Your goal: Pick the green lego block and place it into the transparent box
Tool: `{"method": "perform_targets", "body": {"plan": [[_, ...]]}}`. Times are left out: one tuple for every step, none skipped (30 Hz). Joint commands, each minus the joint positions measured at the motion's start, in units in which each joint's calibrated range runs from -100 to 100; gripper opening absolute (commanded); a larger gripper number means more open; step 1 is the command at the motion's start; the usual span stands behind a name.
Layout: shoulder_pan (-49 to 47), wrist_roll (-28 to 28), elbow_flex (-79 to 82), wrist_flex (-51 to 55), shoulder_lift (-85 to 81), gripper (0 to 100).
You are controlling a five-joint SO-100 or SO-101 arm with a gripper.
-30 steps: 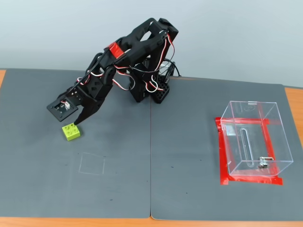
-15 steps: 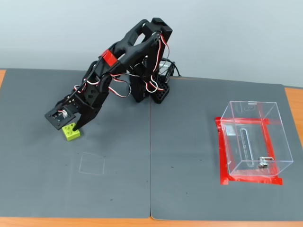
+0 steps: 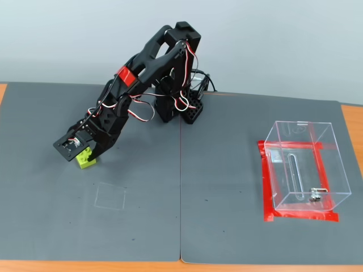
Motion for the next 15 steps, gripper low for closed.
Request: {"method": "perform_targets", "body": {"plan": [[-0.51,-0.8,-1.32,-1.72,0.67,37],[-0.51,-0.8,-1.32,-1.98,1.0,37],[-0.51,-0.8,-1.32,-1.98,1.34,37],[-0.51,-0.8,-1.32,-1.98,1.68,37],[-0.51,-0.8,-1.32,-1.98,1.94,37],[-0.51,-0.8,-1.41,-1.98,2.02,37],[-0.51,-0.8,-1.5,-1.98,2.11,37],[-0.51,-0.8,-1.5,-2.41,2.19,37],[-0.51,-0.8,-1.5,-2.85,2.19,37],[-0.58,-0.8,-1.5,-3.28,2.28,37],[-0.88,-0.8,-1.5,-3.54,2.28,37],[-0.88,-0.8,-1.5,-3.63,2.28,37],[-1.03,-0.8,-1.5,-3.89,2.28,37],[-1.11,-0.8,-1.5,-3.89,2.28,37],[-1.11,-0.8,-1.5,-3.89,2.28,37]]}}
